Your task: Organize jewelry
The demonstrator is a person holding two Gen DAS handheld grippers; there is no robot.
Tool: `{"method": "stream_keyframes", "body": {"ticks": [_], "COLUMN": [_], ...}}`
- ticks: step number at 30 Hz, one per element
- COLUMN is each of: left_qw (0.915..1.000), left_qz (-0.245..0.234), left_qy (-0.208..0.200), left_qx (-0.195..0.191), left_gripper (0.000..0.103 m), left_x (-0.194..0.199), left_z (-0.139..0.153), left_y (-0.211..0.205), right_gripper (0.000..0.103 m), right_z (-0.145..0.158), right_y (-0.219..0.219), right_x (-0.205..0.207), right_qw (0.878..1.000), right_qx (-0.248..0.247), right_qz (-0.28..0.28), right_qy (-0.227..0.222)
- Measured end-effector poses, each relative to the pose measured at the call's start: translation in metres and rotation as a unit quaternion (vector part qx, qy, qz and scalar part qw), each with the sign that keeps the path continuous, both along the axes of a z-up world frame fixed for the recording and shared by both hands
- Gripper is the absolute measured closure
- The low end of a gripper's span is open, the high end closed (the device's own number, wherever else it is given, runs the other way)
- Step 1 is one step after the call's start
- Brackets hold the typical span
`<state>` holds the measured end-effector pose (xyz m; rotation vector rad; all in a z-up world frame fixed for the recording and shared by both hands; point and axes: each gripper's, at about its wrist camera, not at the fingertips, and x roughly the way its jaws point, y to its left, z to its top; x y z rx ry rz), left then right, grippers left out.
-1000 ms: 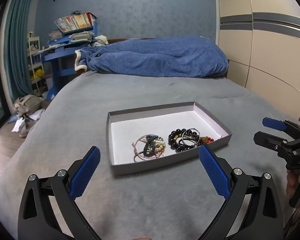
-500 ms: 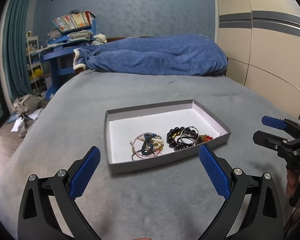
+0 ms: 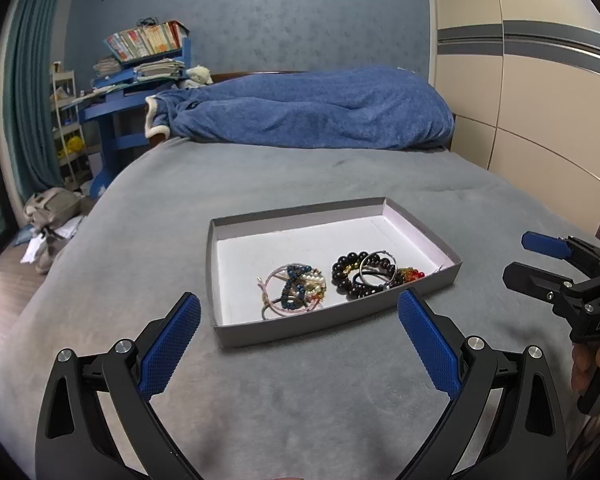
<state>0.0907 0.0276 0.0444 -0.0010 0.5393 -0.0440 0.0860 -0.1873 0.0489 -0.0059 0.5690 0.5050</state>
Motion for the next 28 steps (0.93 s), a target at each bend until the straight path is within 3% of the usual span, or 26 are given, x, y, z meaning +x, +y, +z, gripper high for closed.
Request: {"method": "stream_keyframes", "body": {"ticks": [28], "left_qw": [1.0000], "left_qz": [0.000], "left_qy": [0.001], "left_qx": [0.001], "left_gripper": [0.005], "left_x": [0.0008], "left_z": [0.0002], "left_y": [-0.0024], "right_gripper": [0.006], "right_z": [-0.0009], "right_y": [0.0018], "right_x": [0.0002], "right_qw": [1.000], "right_qx": [-0.001], "right_qz": [0.000], "right_qy": [0.000]}}
